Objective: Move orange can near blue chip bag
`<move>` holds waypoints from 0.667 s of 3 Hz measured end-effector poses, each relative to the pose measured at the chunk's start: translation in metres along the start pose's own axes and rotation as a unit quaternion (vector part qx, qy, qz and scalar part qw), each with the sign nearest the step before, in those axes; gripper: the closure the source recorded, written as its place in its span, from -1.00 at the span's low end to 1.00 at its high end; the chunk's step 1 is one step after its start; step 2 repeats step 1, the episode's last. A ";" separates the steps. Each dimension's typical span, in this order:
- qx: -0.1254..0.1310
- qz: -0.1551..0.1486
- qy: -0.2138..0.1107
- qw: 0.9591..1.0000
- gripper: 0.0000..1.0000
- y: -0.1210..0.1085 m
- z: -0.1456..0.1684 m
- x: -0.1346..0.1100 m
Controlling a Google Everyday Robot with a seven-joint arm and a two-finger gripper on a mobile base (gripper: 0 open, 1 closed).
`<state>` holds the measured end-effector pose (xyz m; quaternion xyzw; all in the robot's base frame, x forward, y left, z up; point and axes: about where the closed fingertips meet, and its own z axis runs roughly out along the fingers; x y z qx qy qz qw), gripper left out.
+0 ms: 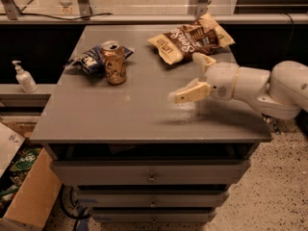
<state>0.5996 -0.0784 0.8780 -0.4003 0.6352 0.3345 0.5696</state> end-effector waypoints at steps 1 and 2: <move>0.015 0.004 -0.002 1.000 -1.00 -0.005 -0.018 0.001; 0.015 0.004 -0.002 1.000 -1.00 -0.005 -0.018 0.001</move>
Offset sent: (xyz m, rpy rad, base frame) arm 0.0000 0.0000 0.0000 0.0000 0.0000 0.0000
